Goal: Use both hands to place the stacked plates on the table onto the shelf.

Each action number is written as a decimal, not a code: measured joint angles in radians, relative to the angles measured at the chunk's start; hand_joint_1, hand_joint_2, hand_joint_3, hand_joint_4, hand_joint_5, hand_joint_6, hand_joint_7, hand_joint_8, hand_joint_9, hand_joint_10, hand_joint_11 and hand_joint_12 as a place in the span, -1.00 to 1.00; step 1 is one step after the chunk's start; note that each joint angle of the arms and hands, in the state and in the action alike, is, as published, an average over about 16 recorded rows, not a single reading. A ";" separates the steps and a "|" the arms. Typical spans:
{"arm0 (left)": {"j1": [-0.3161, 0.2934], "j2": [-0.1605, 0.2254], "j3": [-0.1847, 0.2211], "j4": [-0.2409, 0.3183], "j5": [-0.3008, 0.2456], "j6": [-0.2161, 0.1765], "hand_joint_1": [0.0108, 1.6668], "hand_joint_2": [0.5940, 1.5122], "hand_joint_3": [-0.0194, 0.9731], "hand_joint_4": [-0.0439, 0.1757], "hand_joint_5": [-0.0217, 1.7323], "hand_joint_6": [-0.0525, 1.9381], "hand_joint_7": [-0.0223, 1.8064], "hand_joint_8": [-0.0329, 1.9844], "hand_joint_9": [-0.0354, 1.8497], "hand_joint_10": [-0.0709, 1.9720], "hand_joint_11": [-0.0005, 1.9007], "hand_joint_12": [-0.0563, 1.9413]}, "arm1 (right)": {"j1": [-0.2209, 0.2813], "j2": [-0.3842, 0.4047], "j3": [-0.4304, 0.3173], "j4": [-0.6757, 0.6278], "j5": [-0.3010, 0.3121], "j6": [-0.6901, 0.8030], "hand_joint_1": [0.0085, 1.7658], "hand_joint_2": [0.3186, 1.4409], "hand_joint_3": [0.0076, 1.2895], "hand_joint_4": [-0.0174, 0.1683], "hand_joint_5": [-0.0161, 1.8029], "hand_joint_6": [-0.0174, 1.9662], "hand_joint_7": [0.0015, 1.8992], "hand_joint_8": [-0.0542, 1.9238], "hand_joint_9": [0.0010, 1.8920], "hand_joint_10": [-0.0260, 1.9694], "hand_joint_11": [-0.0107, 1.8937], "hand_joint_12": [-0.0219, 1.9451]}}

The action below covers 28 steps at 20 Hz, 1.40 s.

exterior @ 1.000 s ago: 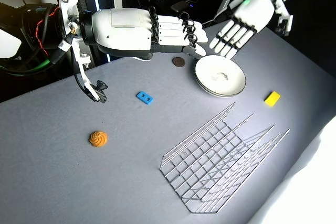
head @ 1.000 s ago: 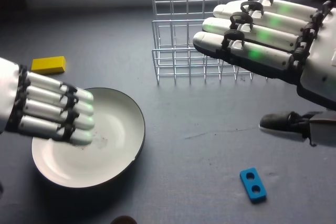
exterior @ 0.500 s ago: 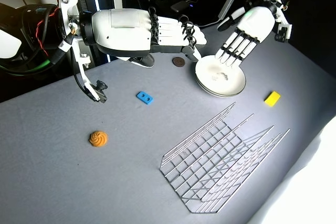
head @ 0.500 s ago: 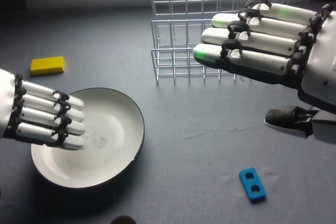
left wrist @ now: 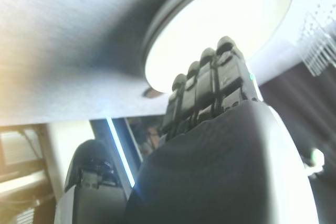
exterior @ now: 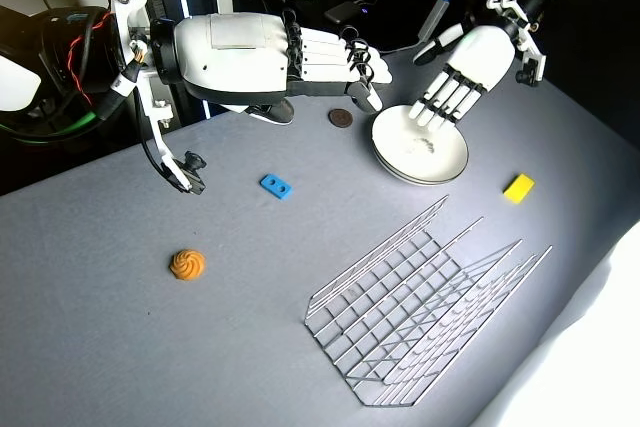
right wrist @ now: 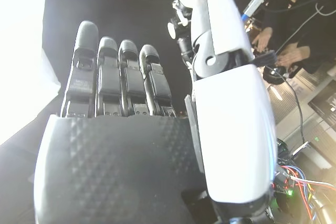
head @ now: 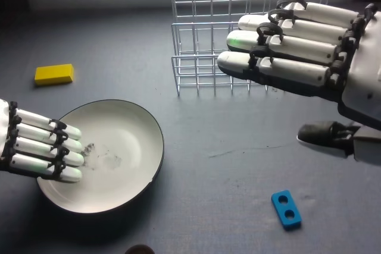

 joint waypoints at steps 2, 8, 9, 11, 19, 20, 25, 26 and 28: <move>0.016 -0.008 0.013 -0.009 0.000 0.005 -0.99 0.20 -0.89 -0.62 -0.95 -0.94 -0.96 -0.95 -0.94 -0.92 -0.98 -0.93 | -0.001 0.000 0.000 -0.003 0.002 0.000 0.30 0.38 -0.98 -0.79 -0.83 -0.97 -0.90 -0.93 -0.90 -0.96 -0.97 -0.23; 0.045 -0.033 0.054 -0.029 0.001 0.011 -0.99 0.22 -0.89 -0.63 -0.95 -0.94 -0.96 -0.95 -0.94 -0.92 -0.98 -0.93 | -0.003 0.000 0.000 -0.015 0.003 0.000 0.27 0.42 -0.98 -0.79 -0.86 -0.97 -0.92 -0.93 -0.92 -0.96 -0.97 -0.29; 0.048 -0.037 0.061 -0.032 0.001 0.011 -0.99 0.22 -0.89 -0.63 -0.95 -0.94 -0.96 -0.95 -0.94 -0.92 -0.98 -0.93 | -0.004 0.000 0.000 -0.017 0.003 0.000 0.26 0.43 -0.98 -0.79 -0.86 -0.97 -0.92 -0.93 -0.93 -0.96 -0.97 -0.29; 0.053 -0.045 0.074 -0.035 0.000 0.011 -0.99 0.22 -0.89 -0.63 -0.95 -0.94 -0.96 -0.95 -0.94 -0.92 -0.98 -0.93 | -0.004 0.000 0.000 -0.021 0.003 0.000 0.26 0.44 -0.98 -0.79 -0.86 -0.97 -0.92 -0.93 -0.93 -0.96 -0.97 -0.29; 0.067 -0.071 0.116 -0.045 -0.001 0.011 -0.99 0.21 -0.91 -0.63 -0.95 -0.94 -0.96 -0.95 -0.94 -0.92 -0.98 -0.94 | -0.006 0.000 0.000 -0.034 0.004 -0.016 0.21 0.46 -0.98 -0.78 -0.87 -0.97 -0.93 -0.93 -0.94 -0.96 -0.97 -0.35; 0.069 -0.074 0.119 -0.046 -0.002 0.011 -0.99 0.21 -0.91 -0.63 -0.95 -0.94 -0.96 -0.95 -0.94 -0.92 -0.98 -0.94 | -0.006 0.000 0.000 -0.035 0.004 -0.019 0.21 0.45 -0.98 -0.78 -0.87 -0.97 -0.93 -0.93 -0.94 -0.96 -0.97 -0.36; 0.077 -0.083 0.130 -0.052 -0.003 0.011 -0.99 0.21 -0.91 -0.64 -0.96 -0.95 -0.97 -0.96 -0.94 -0.92 -0.98 -0.95 | -0.008 -0.001 0.000 -0.037 0.003 -0.044 0.18 0.44 -0.98 -0.78 -0.88 -0.97 -0.94 -0.93 -0.96 -0.96 -0.97 -0.43; 0.078 -0.085 0.130 -0.053 -0.003 0.010 -0.99 0.21 -0.91 -0.64 -0.96 -0.95 -0.97 -0.96 -0.95 -0.92 -0.98 -0.95 | -0.009 -0.001 0.000 -0.037 0.003 -0.050 0.17 0.44 -0.98 -0.78 -0.89 -0.97 -0.95 -0.93 -0.96 -0.96 -0.97 -0.45; 0.080 -0.087 0.131 -0.055 -0.003 0.008 -0.99 0.21 -0.92 -0.64 -0.96 -0.95 -0.97 -0.96 -0.95 -0.92 -0.98 -0.95 | -0.010 -0.001 0.000 -0.037 0.002 -0.063 0.15 0.44 -0.98 -0.78 -0.90 -0.97 -0.95 -0.93 -0.97 -0.96 -0.97 -0.48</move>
